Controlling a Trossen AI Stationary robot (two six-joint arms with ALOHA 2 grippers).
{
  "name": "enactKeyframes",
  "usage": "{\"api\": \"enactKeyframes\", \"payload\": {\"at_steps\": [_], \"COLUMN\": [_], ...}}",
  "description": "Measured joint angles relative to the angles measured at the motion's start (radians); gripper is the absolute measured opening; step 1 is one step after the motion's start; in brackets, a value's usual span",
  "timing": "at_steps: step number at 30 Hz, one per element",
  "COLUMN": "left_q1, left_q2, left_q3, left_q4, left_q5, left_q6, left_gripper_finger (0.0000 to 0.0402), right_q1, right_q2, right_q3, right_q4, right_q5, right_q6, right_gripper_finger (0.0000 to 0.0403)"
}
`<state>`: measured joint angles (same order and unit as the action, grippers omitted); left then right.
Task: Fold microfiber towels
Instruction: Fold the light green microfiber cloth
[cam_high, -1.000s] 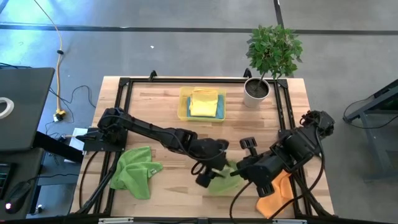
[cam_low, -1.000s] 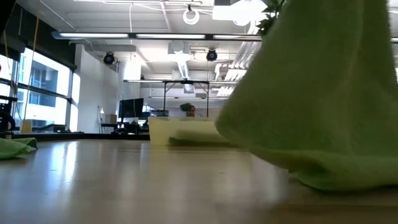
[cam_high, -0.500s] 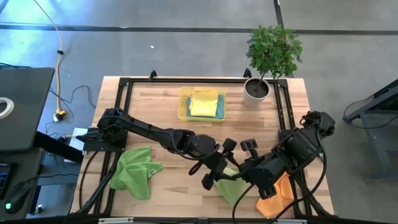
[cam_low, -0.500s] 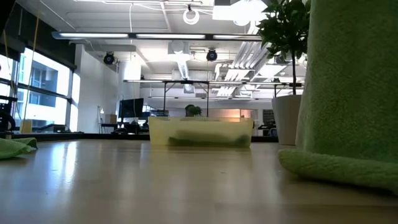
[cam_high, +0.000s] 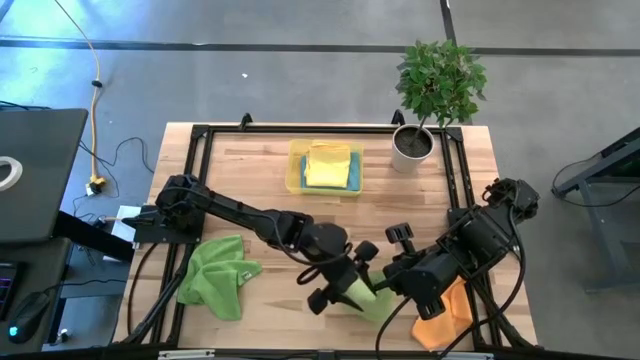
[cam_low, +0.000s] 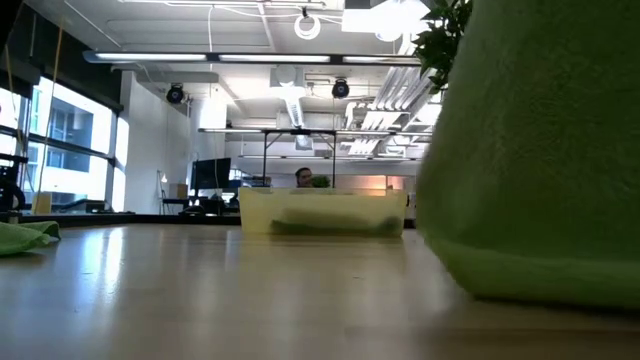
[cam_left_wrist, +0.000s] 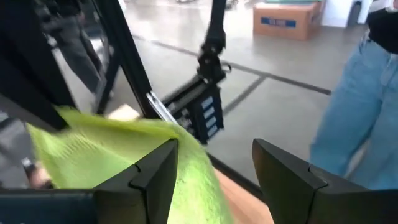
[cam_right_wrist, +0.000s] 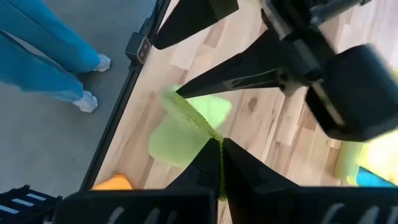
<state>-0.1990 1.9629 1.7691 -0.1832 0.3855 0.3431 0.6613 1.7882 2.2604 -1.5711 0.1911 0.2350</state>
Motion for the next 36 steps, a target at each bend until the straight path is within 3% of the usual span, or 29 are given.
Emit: {"api": "enactKeyframes", "payload": {"at_steps": [11, 13, 17, 21, 24, 29, 36], "left_q1": [-0.028, -0.028, -0.026, -0.014, -0.014, -0.019, -0.022], "left_q2": [0.000, 0.000, -0.020, -0.019, -0.019, -0.019, -0.019], "left_q3": [0.000, -0.001, 0.000, -0.001, -0.001, -0.001, -0.001], "left_q4": [-0.189, -0.180, -0.094, -0.019, 0.035, 0.055, 0.059], "left_q5": [-0.014, -0.076, -0.298, -0.388, -0.372, -0.226, -0.279], "left_q6": [0.001, 0.013, 0.027, 0.028, 0.027, 0.046, 0.071], "left_gripper_finger": [0.0197, 0.0197, 0.0197, 0.0197, 0.0197, 0.0197, 0.0197], "right_q1": [0.000, 0.000, 0.009, 0.023, 0.027, 0.026, 0.026], "right_q2": [0.000, 0.000, 0.000, 0.000, 0.000, 0.000, 0.000], "right_q3": [0.000, 0.000, -0.004, -0.027, -0.051, -0.087, -0.099], "right_q4": [0.000, 0.000, 0.001, 0.002, 0.001, -0.002, 0.013], "right_q5": [0.068, 0.059, -0.007, -0.009, -0.008, -0.007, 0.007], "right_q6": [0.061, 0.101, 0.151, 0.158, 0.158, 0.129, 0.114], "right_gripper_finger": [0.0000, 0.0000, 0.0000, 0.0000, 0.0000, 0.0000, 0.0000]}}
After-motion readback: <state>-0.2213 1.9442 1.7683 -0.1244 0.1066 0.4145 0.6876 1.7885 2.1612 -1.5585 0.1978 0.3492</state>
